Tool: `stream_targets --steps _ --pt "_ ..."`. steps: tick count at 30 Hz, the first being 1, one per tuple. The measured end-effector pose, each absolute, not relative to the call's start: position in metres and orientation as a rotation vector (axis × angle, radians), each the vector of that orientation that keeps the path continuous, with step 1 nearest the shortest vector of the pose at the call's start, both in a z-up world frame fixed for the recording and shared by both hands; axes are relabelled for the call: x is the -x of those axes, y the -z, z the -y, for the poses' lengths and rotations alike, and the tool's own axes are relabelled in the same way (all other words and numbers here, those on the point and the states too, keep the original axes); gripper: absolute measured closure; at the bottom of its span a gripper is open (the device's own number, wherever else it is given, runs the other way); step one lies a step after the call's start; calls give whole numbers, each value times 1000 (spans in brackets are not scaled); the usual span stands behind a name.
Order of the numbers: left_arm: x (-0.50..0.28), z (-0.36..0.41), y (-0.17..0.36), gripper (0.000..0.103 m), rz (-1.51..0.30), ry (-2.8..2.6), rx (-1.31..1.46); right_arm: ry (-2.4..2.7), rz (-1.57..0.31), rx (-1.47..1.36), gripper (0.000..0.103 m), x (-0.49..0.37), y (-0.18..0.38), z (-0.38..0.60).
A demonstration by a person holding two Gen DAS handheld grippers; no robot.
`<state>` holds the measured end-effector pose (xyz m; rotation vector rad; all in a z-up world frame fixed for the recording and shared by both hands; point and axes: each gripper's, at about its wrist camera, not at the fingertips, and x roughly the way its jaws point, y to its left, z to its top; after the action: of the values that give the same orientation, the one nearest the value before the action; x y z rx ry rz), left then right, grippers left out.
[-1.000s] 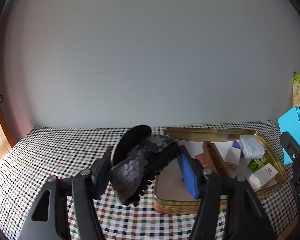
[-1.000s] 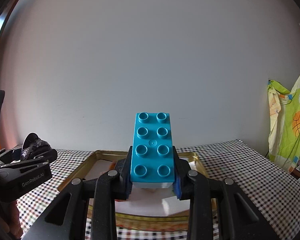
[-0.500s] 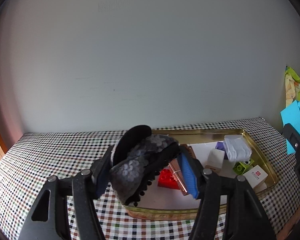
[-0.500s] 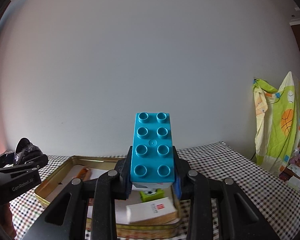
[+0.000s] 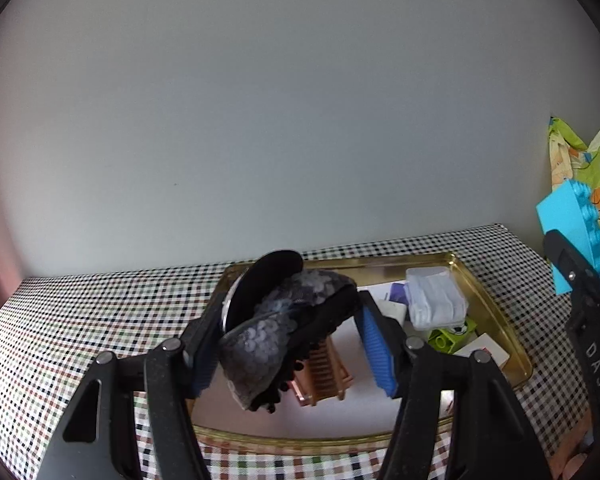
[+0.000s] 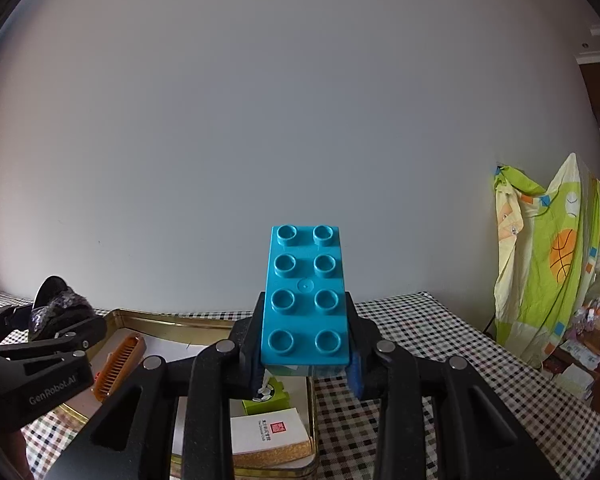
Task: Organize rigid objects
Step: 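Carry the black claw clip with the left gripper while the right gripper carries the teal brick over the tin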
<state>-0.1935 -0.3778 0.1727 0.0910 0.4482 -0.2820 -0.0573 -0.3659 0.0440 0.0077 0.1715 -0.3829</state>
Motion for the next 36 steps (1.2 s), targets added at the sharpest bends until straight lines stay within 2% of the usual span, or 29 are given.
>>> stream_targets --steps 13,36 --pt "191 391 -157 41 -492 326 -94 366 -190 27 69 42 -41 370" --pt "167 393 -143 41 -556 365 -77 290 -340 18 69 -6 -23 378"
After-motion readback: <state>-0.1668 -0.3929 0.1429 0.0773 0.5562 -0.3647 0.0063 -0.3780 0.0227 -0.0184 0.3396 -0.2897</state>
